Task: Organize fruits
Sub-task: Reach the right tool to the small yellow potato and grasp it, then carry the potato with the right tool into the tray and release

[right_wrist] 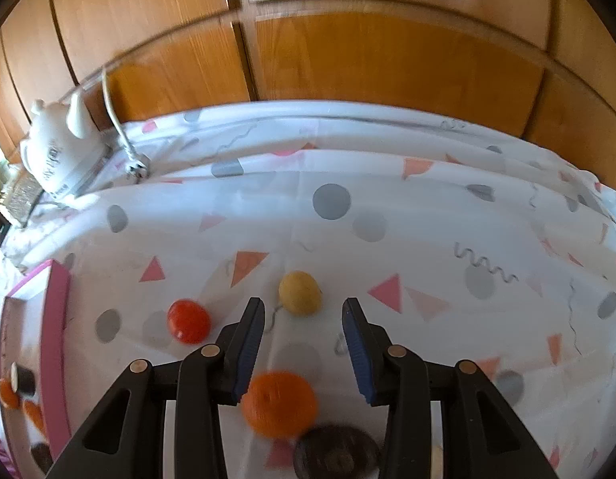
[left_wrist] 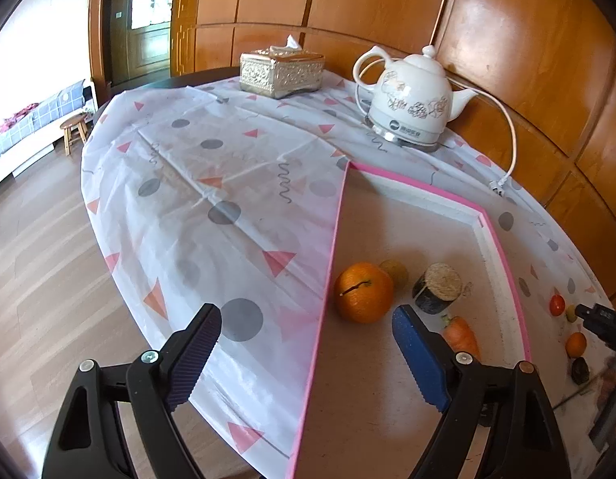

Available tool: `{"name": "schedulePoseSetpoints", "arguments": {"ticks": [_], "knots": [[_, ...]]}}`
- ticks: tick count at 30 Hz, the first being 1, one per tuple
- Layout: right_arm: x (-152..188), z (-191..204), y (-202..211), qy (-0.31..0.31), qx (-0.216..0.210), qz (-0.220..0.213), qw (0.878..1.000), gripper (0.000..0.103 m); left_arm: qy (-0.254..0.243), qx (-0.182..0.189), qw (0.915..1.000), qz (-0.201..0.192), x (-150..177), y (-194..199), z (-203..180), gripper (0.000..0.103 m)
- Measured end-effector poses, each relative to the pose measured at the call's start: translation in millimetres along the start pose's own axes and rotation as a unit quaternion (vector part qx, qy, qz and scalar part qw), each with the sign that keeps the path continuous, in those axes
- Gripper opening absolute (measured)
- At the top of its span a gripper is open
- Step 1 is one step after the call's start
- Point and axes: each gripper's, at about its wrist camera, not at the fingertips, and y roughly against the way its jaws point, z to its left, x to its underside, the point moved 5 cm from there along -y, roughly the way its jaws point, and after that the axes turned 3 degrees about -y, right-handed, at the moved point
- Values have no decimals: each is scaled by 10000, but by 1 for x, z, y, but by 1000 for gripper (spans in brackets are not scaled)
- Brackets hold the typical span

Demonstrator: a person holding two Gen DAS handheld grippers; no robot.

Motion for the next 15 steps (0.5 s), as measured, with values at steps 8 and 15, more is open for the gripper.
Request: {"name": "schedulePoseSetpoints", "arguments": {"ticks": [8, 15], "knots": [[-4, 9, -30, 252, 161, 273, 9992, 26, 183, -112, 9997, 123, 2, -9, 13, 88], [-5, 13, 8, 154, 13, -204, 9997, 26, 314, -91, 9992, 236, 5, -11, 16, 88]]}}
